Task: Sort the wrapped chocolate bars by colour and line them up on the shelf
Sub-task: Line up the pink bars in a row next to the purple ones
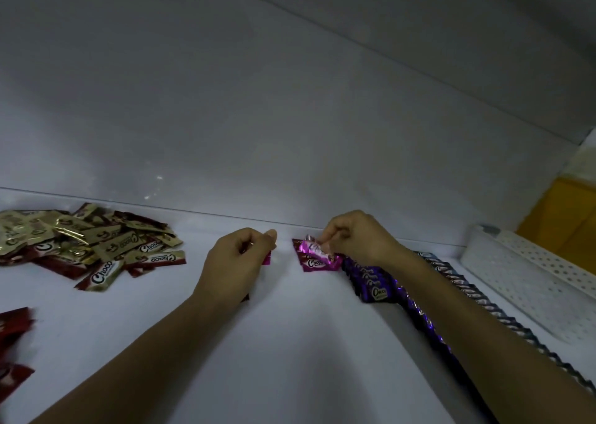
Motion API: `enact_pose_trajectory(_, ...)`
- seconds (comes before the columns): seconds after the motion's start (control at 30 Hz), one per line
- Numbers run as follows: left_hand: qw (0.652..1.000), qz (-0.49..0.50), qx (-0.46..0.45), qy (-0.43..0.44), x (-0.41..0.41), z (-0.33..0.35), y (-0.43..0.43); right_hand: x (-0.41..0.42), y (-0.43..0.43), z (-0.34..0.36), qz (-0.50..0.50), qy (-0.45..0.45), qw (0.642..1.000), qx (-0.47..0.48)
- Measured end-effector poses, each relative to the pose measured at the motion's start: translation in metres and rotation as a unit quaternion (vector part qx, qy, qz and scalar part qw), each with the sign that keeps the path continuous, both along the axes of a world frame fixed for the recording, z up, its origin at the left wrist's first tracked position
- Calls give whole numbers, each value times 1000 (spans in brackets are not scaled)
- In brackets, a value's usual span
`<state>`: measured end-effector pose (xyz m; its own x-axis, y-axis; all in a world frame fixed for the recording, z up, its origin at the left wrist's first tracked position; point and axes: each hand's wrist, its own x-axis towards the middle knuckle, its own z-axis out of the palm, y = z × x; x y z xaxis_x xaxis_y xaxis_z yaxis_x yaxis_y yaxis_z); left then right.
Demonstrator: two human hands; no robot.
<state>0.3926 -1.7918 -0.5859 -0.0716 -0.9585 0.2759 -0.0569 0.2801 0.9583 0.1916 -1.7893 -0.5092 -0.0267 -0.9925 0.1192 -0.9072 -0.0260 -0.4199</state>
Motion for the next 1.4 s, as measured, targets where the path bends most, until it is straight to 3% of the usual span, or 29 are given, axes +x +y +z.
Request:
enact_pose_trajectory(0.1,1000,4,4,-10,0,0,-3,-3,-6,-5,26,90,993,66)
enact_pose_trajectory(0.2,1000,4,8,-4,0,0,-2,-5,-9,-10,25,135,988,73)
enact_pose_trajectory(0.83,1000,4,1,-26,-2,-1,-2,6,-3,-15,13,162,986,37)
enact_pose_trajectory(0.9,1000,3,9,-27,-3,0,-1,10,3,-13,14,102,995,4)
enact_pose_trajectory(0.97,999,6,20,-36,-4,0,0,23,17,-14,32,-76,996,-28)
enact_pose_trajectory(1.07,1000,4,23,-21,-4,2,3,51,41,-22,77,-284,955,-22)
enact_pose_trajectory(1.2,1000,-22,0,-17,-4,3,8,70,52,-39,118,-356,926,-30)
enact_pose_trajectory(1.4,997,-34,-45,-51,-1,2,9,53,51,-34,31,-442,888,-122)
